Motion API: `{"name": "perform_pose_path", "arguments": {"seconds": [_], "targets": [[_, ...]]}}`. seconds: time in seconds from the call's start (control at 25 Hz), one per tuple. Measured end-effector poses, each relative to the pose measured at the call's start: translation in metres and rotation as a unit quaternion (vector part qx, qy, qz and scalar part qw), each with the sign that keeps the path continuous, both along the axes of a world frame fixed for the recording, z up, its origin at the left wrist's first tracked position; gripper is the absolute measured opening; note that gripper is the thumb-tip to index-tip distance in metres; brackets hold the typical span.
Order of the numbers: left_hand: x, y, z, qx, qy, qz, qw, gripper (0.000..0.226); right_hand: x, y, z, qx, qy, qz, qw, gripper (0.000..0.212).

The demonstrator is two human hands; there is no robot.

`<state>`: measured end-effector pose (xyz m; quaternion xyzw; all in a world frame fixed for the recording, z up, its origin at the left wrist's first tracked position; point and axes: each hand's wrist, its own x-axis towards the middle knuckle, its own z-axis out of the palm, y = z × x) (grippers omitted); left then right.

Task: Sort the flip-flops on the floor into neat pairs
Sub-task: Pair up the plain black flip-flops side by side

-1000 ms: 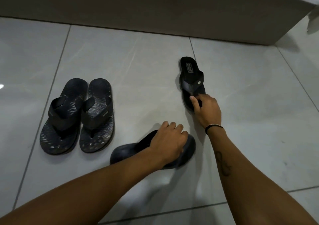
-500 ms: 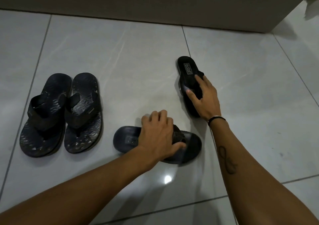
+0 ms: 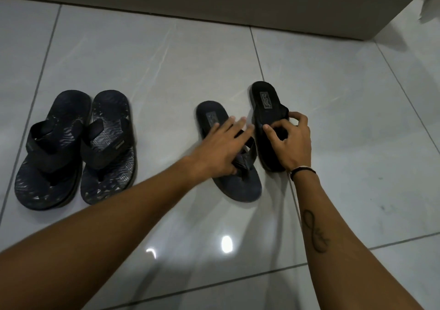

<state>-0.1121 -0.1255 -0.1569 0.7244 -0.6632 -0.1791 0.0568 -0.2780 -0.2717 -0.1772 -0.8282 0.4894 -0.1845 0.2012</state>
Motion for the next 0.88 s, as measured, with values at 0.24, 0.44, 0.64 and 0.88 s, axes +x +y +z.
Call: {"name": "perform_pose_path", "arguments": {"seconds": [0.24, 0.44, 0.64, 0.88], "targets": [[0.026, -0.002, -0.005, 0.058, -0.004, 0.208, 0.976, 0.149, 0.008, -0.007, 0.008, 0.075, 0.065, 0.069, 0.993, 0.076], [0.038, -0.017, -0.011, 0.063, 0.103, 0.152, 0.981, 0.148, 0.025, -0.025, 0.033, 0.215, 0.227, 0.135, 0.94, 0.094], [0.043, -0.025, -0.01, 0.06, 0.146, 0.169, 0.973, 0.145, 0.03, -0.032, 0.041, 0.176, 0.279, 0.155, 0.931, 0.096], [0.042, -0.024, -0.008, 0.04, 0.154, 0.181, 0.97, 0.139, 0.028, -0.019, 0.05, 0.209, 0.275, 0.15, 0.926, 0.091]]}}
